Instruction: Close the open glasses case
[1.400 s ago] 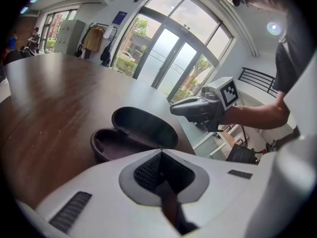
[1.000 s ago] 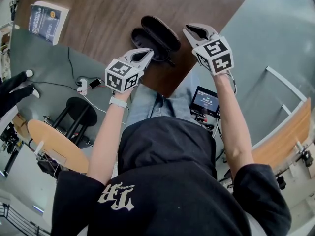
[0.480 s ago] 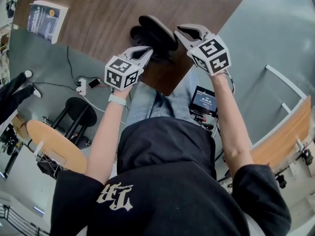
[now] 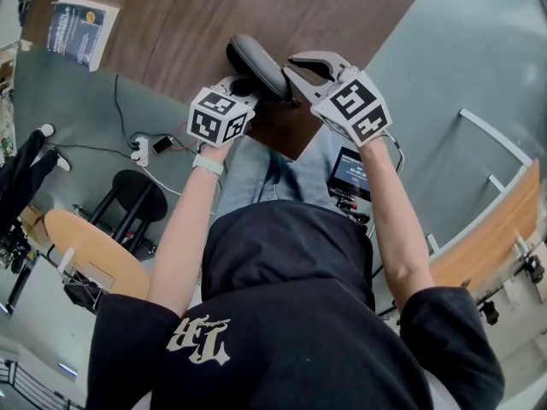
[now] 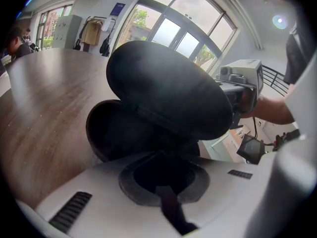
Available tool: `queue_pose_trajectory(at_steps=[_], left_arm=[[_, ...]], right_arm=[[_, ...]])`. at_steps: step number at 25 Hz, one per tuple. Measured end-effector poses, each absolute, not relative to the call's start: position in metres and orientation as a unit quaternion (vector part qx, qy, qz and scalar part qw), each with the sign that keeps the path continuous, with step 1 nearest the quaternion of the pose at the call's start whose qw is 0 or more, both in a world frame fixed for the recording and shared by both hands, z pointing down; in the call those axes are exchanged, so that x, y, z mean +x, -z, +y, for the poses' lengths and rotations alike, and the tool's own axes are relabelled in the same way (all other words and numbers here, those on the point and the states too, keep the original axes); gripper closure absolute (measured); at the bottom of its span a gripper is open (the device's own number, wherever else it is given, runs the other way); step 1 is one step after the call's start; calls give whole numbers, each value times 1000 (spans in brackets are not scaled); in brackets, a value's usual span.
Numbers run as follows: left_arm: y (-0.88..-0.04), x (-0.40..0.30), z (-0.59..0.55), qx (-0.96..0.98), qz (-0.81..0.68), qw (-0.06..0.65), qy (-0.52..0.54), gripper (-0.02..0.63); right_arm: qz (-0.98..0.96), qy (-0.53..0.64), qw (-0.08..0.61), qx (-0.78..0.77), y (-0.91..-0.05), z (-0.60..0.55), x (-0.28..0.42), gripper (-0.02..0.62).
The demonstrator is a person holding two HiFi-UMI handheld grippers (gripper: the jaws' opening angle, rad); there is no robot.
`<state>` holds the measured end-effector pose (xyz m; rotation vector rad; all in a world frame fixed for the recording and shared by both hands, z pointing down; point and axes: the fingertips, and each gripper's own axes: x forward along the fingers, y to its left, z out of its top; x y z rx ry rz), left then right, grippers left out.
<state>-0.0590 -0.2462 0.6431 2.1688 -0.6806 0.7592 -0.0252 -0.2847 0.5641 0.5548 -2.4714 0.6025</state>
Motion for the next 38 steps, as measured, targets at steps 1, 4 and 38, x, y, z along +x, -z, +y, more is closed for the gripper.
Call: queue_pose_trajectory(at_steps=[1,4,38], left_arm=[[-644,-59,-246,842,-264,365,-296,600],[-644,-60,-246,841,-264,369,-295,600],[-576,-90,-244,859,-300,333,-249,600]], right_arm=[[-918,-220,261,202,-560,-282,-30,563],[-924,-217,247,196,-548,-279,-41,563],[-904,-216,298,217,-581,-256,-62,568]])
